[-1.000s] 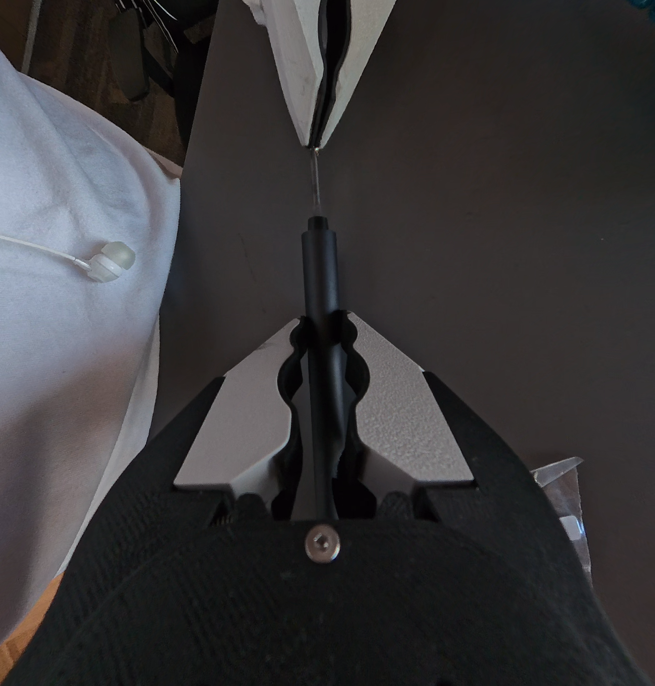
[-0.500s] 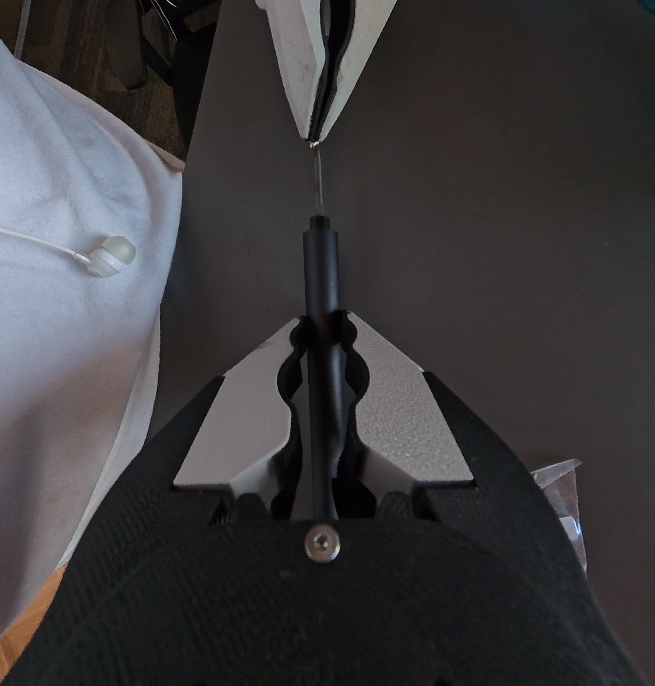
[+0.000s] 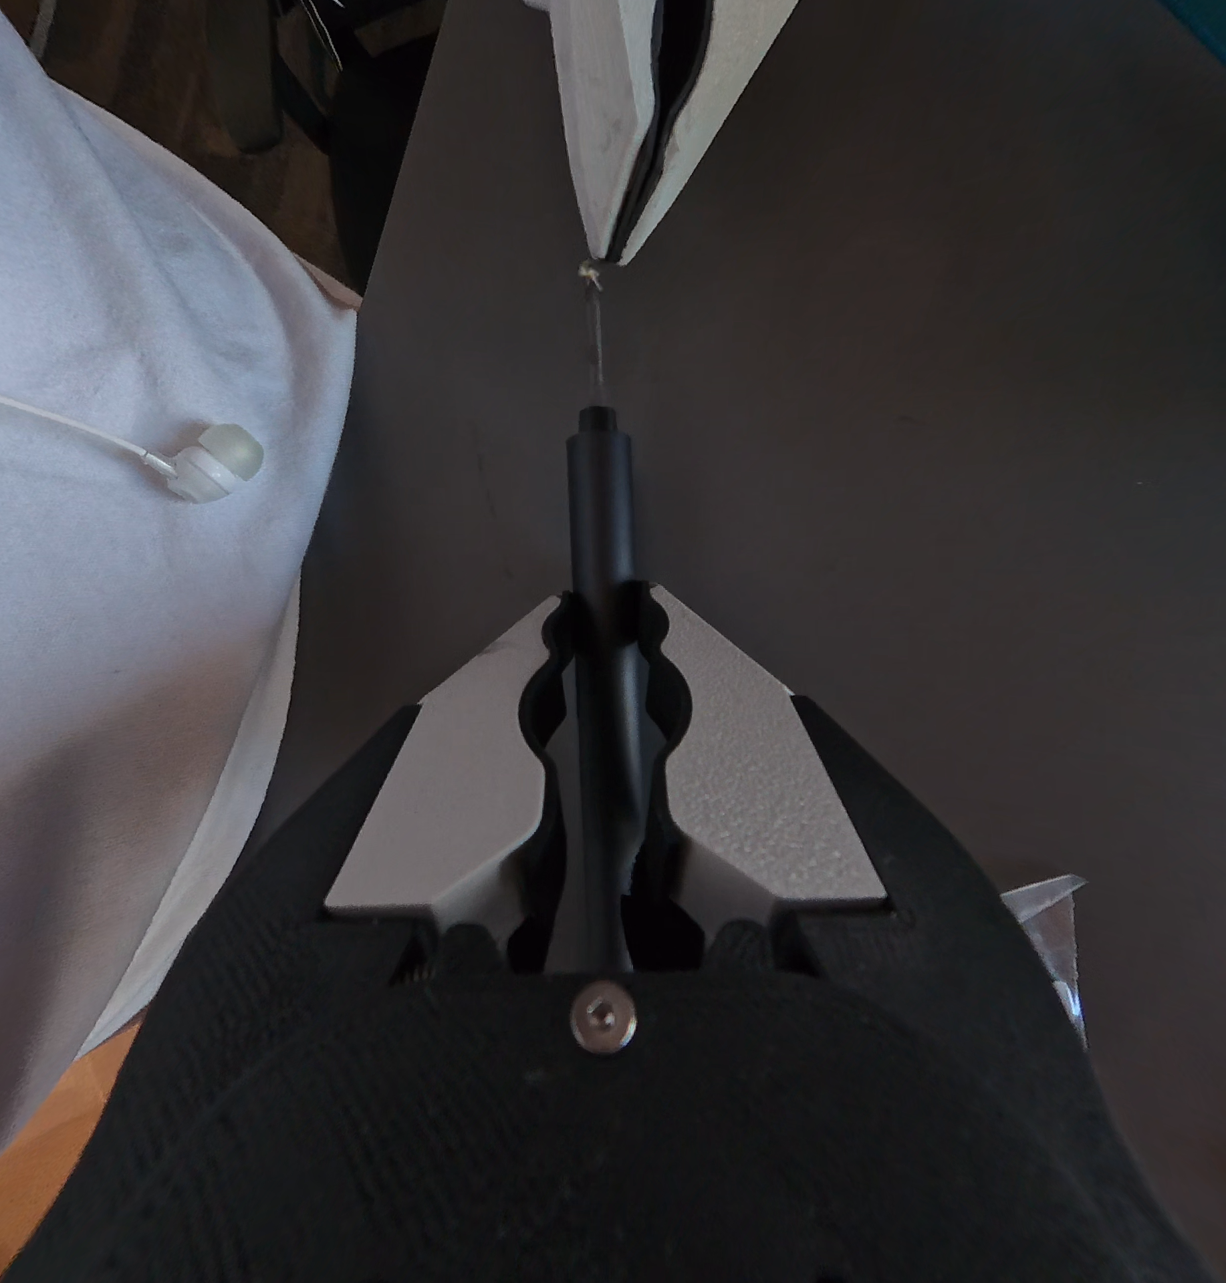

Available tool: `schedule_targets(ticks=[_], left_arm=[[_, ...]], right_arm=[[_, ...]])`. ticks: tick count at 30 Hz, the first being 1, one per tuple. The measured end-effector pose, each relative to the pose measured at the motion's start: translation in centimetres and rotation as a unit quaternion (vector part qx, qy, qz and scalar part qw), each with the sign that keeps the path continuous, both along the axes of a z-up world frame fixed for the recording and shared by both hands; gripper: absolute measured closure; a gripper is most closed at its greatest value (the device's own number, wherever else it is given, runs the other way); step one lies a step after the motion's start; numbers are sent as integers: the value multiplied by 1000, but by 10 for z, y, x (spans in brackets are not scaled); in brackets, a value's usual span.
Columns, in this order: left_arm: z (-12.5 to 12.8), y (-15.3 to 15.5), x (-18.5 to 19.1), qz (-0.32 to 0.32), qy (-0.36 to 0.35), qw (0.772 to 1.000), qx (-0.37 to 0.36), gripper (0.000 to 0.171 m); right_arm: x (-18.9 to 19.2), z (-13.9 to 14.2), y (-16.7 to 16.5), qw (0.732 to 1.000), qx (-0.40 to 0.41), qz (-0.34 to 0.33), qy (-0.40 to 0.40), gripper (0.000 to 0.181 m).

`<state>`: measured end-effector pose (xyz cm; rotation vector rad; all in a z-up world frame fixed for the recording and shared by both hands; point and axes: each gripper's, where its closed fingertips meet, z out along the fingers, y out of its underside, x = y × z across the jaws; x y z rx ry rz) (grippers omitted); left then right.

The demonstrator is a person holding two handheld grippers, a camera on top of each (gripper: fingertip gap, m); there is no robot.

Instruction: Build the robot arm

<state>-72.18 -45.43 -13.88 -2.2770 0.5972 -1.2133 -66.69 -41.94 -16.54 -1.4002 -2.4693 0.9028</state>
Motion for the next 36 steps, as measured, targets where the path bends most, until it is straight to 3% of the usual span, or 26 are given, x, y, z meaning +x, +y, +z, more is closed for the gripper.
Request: schedule_targets(ticks=[10,14,18,21,27,33,36], left_arm=[[1,5,-6,35,-5,999,-3,171],[-8,11,-5,57,52,997,25,165],[-17,17,-3,49,124,988,78,152],[-21,22,-2,33,160,982,91,151],[-15,30,6,-60,232,958,159,152],[-27,36,4,-180,328,908,188,159],[-28,32,11,-202,313,913,166,162]], right_arm=[[4,0,4,1000,6,-7,-8,163],[14,0,15,999,7,-35,-28,163],[22,0,20,997,5,-56,-45,163],[26,0,21,997,9,-62,-52,162],[35,-1,23,996,9,-75,-56,163],[43,0,24,995,8,-90,-49,163],[47,-1,24,994,10,-95,-47,162]])
